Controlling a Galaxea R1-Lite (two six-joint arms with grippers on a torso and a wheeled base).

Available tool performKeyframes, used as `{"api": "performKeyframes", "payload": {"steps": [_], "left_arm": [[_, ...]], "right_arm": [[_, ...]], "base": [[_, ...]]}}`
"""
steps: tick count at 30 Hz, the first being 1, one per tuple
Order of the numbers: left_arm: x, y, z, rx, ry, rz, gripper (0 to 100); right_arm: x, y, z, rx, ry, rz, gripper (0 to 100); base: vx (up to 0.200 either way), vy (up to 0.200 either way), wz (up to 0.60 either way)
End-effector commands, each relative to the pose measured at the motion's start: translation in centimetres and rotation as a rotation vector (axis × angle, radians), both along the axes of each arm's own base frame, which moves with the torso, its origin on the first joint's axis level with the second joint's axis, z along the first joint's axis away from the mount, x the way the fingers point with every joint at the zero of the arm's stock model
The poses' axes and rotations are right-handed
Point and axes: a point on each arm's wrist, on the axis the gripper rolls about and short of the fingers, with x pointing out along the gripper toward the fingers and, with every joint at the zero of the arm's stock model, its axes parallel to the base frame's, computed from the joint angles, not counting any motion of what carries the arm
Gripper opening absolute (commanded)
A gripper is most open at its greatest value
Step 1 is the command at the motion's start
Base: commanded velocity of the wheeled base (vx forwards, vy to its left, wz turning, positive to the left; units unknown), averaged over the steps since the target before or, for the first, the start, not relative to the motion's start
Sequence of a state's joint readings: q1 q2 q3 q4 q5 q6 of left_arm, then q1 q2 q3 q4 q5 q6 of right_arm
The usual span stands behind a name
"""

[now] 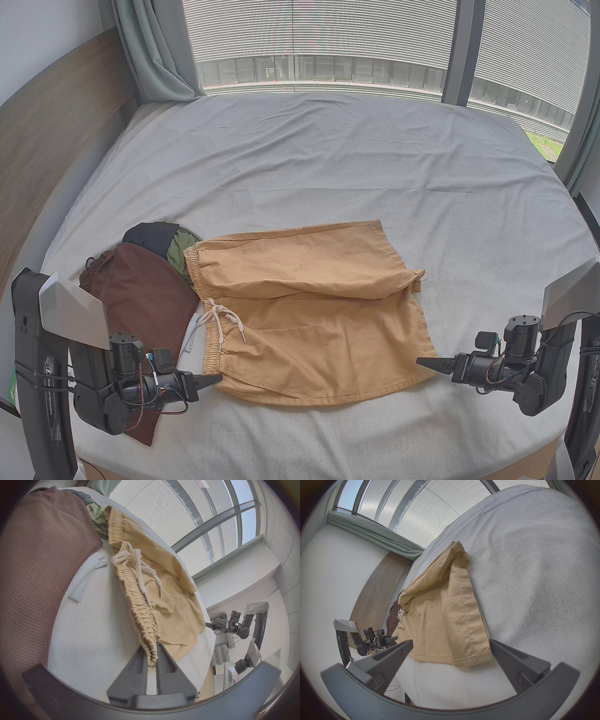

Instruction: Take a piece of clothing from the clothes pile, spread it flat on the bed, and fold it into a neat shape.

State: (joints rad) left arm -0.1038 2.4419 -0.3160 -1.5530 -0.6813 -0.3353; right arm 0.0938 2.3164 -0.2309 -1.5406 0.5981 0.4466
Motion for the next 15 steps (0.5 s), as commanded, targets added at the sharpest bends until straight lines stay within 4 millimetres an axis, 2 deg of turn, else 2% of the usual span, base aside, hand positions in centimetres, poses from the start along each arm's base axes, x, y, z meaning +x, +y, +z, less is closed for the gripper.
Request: {"api": "performKeyframes", "payload": {"steps": [1,7,8,15], "left_arm": [[0.00,-0.01,-0.04,0.000,0.001,0.000,0],[-0.03,-0.01,-0.01,0.000,0.001,0.000,0],[-0.03,-0.01,-0.01,0.000,0.001,0.000,0],[-0.02,0.03,0.04,0.000,0.000,0.001,0]], "right_arm": [[0.03,0.04,0.11,0.001,-0.006,0.003,100],[0.03,0.04,0.07,0.001,-0.005,0.003,100],[-0.01,0.04,0.06,0.001,-0.003,0.003,0],[0.04,-0.04,0.07,0.001,-0.005,0.000,0]], "base": [[0.000,0.000,0.00],[0.000,0.000,0.00],[0.000,0.000,0.00],[0.000,0.000,0.00]]}}
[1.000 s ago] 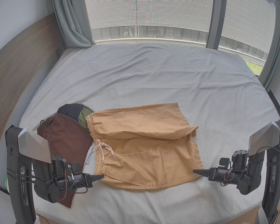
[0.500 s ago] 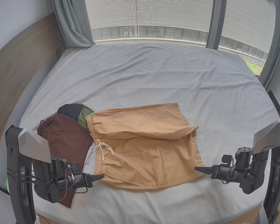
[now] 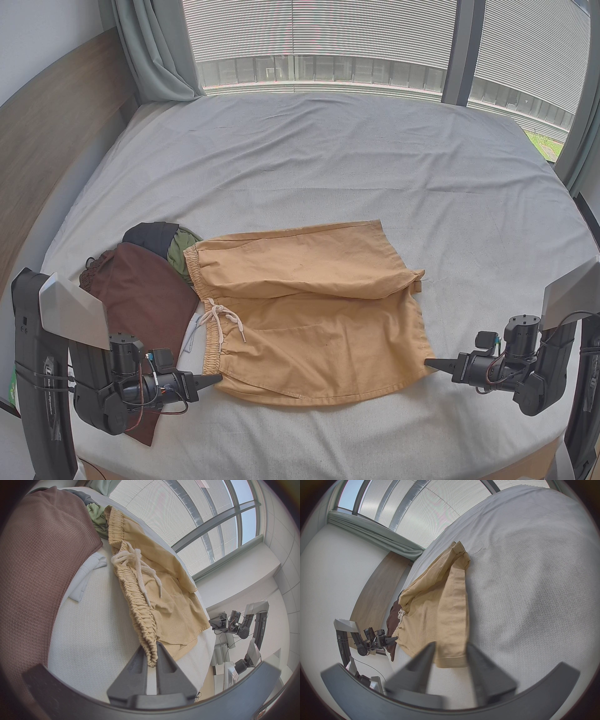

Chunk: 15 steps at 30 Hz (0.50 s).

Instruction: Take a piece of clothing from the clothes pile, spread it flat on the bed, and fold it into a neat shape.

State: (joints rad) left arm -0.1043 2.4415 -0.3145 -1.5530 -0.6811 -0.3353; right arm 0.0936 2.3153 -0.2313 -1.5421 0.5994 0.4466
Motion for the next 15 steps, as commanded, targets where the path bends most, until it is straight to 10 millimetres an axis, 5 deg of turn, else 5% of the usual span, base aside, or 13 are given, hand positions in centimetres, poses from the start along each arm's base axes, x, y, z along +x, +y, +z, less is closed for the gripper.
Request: {"api": "performKeyframes", "payload": {"steps": [1,15], "left_arm": [[0.02,0.04,0.03,-0.001,-0.001,0.002,0],[-0.55,0.16,0.75,-0.011,0.001,-0.005,0]], "right_arm": [[0.02,-0.04,0.07,0.000,-0.004,-0.001,0],[-0.41,-0.24,0.26,-0.011,-0.006,-0.002,0]], "base": [[0.000,0.000,0.00],[0.000,0.000,0.00]]}}
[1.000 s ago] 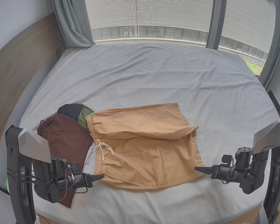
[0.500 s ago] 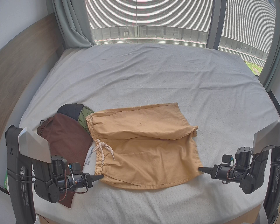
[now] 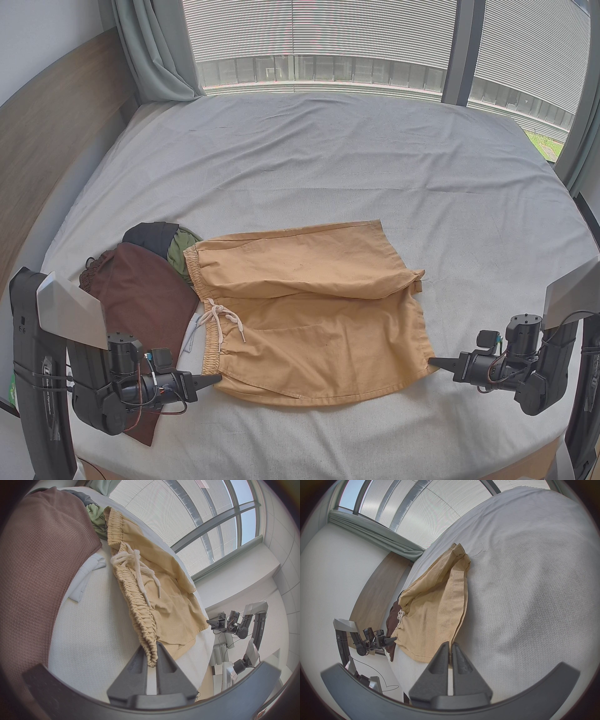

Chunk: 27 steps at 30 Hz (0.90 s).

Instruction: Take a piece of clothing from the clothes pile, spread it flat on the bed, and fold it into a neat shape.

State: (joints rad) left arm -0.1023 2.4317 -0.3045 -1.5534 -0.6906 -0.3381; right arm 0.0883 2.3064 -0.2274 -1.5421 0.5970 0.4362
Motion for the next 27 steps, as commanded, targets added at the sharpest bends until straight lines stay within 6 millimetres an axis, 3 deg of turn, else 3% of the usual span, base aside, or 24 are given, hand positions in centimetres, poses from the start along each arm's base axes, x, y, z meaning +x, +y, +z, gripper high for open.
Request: {"api": "performKeyframes", "payload": {"steps": [1,12,22,27], "left_arm": [[-0.5,0.2,0.6,-0.006,0.001,-0.002,0],[-1.2,0.8,1.2,-0.016,0.007,-0.002,0],[-2.8,1.3,0.9,-0.010,0.034,-0.054,0],[-3.1,1.3,0.7,-0.001,0.034,-0.071,0]], "right_arm": [[-0.5,-0.2,0.0,-0.006,0.010,-0.002,0],[-1.3,-1.9,-0.2,-0.060,-0.001,-0.025,0],[-2.8,-2.0,-0.6,-0.115,0.018,0.010,0],[-2.9,-2.0,-1.8,-0.123,0.064,0.019,0]], "base": [[0.000,0.000,0.00],[0.000,0.000,0.00],[0.000,0.000,0.00],[0.000,0.000,0.00]]}}
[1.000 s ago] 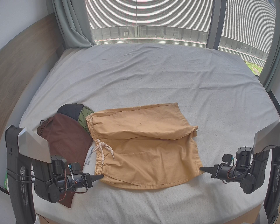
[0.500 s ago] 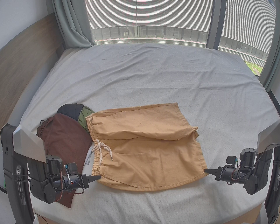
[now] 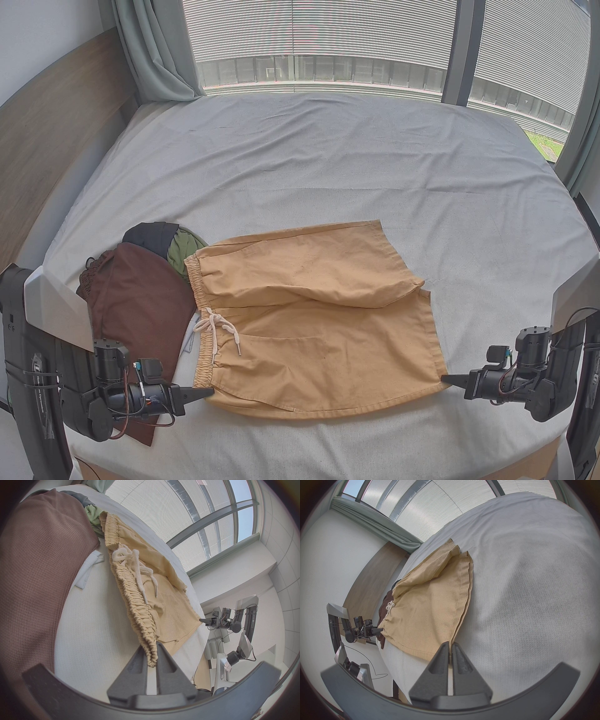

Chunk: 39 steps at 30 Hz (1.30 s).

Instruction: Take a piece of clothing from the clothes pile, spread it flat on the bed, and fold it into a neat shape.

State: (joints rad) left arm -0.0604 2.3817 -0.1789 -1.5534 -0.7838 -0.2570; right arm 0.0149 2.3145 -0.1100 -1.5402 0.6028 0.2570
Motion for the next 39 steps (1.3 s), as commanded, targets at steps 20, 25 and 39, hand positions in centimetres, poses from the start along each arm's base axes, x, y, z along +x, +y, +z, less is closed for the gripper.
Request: {"api": "performKeyframes", "payload": {"steps": [20,25,39], "left_arm": [[-2.7,0.9,-0.3,0.041,0.016,-0.063,0],[-3.6,1.2,-0.3,0.048,0.002,-0.105,0],[-3.6,1.3,-0.4,0.068,-0.033,-0.127,0]], "right_arm": [[-2.8,0.1,-0.9,-0.070,0.062,0.093,0],[-2.8,0.0,-0.9,-0.081,0.052,0.102,0],[-2.7,0.2,0.0,-0.046,0.007,0.141,0]], "base": [[0.000,0.000,0.00],[0.000,0.000,0.00],[0.000,0.000,0.00]]}}
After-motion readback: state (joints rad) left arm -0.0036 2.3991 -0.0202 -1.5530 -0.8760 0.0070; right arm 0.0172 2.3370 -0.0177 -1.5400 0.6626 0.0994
